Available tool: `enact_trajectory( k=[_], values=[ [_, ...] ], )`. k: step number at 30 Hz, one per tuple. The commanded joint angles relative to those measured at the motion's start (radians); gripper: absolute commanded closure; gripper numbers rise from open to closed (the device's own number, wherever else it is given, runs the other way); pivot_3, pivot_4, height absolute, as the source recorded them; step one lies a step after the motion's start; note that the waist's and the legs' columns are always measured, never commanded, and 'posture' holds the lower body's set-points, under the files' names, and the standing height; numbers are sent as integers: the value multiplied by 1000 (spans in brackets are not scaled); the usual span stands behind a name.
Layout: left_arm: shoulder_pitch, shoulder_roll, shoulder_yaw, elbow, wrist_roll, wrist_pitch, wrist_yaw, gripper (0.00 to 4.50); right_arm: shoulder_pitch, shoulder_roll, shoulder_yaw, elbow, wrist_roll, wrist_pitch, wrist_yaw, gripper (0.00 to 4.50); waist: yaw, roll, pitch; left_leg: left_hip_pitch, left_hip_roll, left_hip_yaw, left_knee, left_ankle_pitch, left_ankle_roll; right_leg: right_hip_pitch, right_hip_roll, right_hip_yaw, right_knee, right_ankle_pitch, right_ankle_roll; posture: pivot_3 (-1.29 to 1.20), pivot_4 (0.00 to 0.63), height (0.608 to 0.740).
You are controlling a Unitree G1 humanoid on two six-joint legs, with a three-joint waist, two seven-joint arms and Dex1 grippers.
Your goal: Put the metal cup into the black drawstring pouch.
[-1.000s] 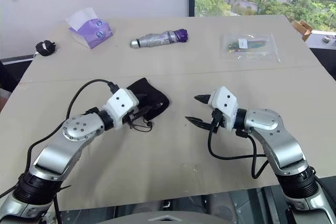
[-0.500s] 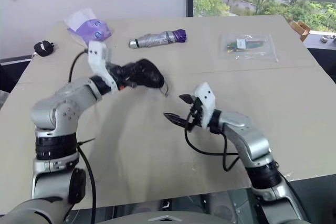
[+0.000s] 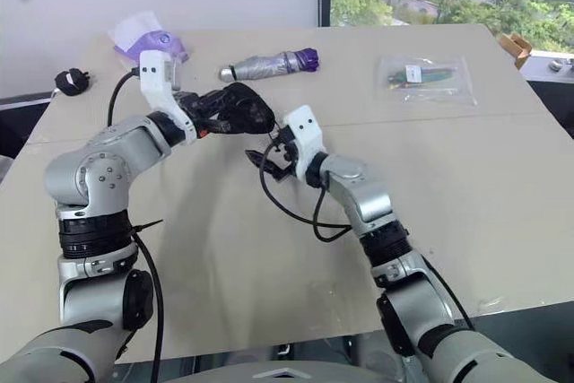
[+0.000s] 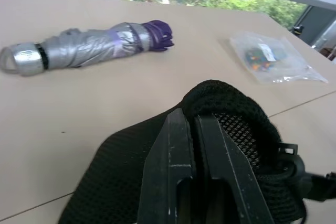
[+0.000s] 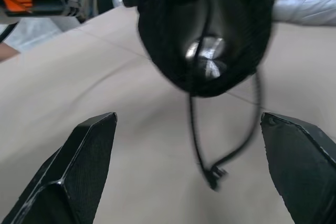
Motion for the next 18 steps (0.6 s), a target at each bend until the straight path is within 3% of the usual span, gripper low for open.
enact_trajectory(
  k=[1,2,5,8,10,11,12,13,18],
  values=[
    [-27,18,32,-75,-21,13,13,4500,-71,44,-25,94,-22,-90,-34,62,0,0,0,0,0,0,0,0,0,0,0,0,0,0,0,0,150,740],
    [-27,18,37,-83,-23,19,18,4500,-88,52,-39,129,-31,-115,-55,62,0,0,0,0,0,0,0,0,0,0,0,0,0,0,0,0,150,740],
    [-25,21,52,-105,-32,35,31,4500,-104,61,-60,146,-25,-142,-60,844,3,0,0,0,0,-1,0,0,0,0,-2,-1,0,0,0,0,150,740],
    [-11,26,64,-119,-32,41,39,4500,-94,51,-56,113,-35,-141,-55,2371,0,0,0,0,0,0,0,0,-1,0,-2,0,0,0,0,0,150,740],
    [-2,28,69,-124,-32,39,40,4500,-84,36,-48,85,-46,-127,-50,3186,0,0,0,0,0,0,0,0,-1,0,-2,-1,0,0,0,0,150,740],
    [2,28,72,-127,-32,38,42,4500,-79,21,-37,68,-62,-120,-48,3363,0,0,0,0,0,0,-1,0,-1,0,-2,-1,0,0,0,0,150,740],
    [5,28,74,-129,-33,37,42,4500,-74,6,-27,51,-77,-112,-47,4036,0,0,0,0,0,-1,-1,1,-2,0,-2,-1,0,0,0,0,150,740],
    [10,29,77,-132,-34,35,42,4500,-68,-9,-21,32,-84,-97,-44,4417,0,0,0,0,0,-1,-1,1,-2,0,-2,-1,0,0,0,0,150,740],
    [62,35,82,-147,-23,1,25,4500,-78,-134,-1,-116,-132,-16,-8,4417,1,0,0,0,0,0,-1,0,-1,0,-3,-1,0,0,0,0,150,740]
  ],
)
